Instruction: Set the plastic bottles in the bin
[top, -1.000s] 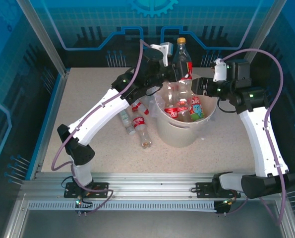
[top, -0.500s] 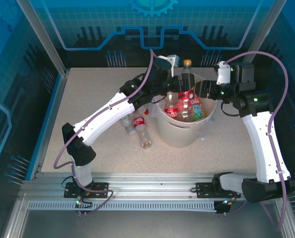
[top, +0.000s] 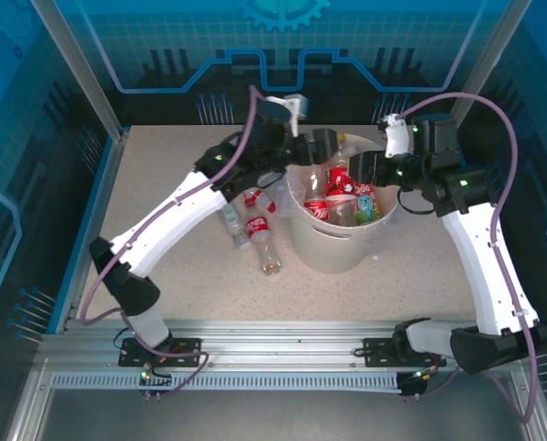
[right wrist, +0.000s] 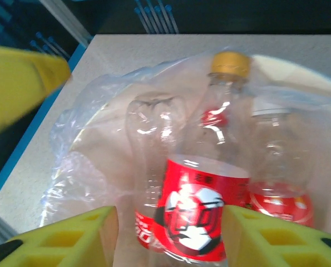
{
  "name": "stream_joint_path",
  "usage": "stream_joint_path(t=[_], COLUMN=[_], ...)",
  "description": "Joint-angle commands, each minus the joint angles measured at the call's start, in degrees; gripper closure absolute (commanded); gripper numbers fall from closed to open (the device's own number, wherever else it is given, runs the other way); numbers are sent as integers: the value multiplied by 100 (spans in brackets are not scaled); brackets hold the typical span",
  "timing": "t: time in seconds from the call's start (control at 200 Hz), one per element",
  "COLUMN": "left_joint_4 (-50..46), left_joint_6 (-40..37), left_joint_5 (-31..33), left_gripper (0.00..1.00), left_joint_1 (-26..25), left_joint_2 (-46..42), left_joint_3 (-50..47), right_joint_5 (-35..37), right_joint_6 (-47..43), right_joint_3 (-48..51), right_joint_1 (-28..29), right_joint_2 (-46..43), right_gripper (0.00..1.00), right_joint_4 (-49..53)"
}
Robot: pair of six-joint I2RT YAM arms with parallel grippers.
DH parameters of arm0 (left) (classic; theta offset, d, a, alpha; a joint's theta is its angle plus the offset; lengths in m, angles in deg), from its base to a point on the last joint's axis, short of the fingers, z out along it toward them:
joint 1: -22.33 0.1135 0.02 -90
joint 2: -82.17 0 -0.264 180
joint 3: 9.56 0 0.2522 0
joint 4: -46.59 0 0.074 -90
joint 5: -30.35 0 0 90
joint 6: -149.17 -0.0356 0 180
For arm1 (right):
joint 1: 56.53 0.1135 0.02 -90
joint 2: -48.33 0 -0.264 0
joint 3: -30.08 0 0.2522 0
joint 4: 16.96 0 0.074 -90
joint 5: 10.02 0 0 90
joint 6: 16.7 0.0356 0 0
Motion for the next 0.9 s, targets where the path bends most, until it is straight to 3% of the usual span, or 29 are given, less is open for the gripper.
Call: stream_joint_path(t=[0.0, 0.345, 0.565, 0.76, 0.896], left_joint_4=[-209, -357, -98, -42, -111], left_joint_6=[149, 863, 1143, 1126, 1048], left_joint_5=[117, 92, 225, 449, 667], left_gripper=[18, 20, 20, 19, 17], left_joint_1=[511, 1781, 2002, 2059, 2065], left_joint_2=[-656, -1631, -1418, -1060, -794], left_joint_3=[-553, -3001, -3893, -4132, -4163], right_joint_5=[170, 614, 406, 617, 621], right_joint_6=[-24, 119, 306, 39, 11], right_joint_3=[-56, 781, 1184, 527, 157], right_joint_1=[324, 471, 528, 453, 300], right_joint_2=[228, 505, 531, 382, 169], right_gripper=[51, 62, 64, 63, 56], right_joint_4=[-53, -609, -842, -420, -369])
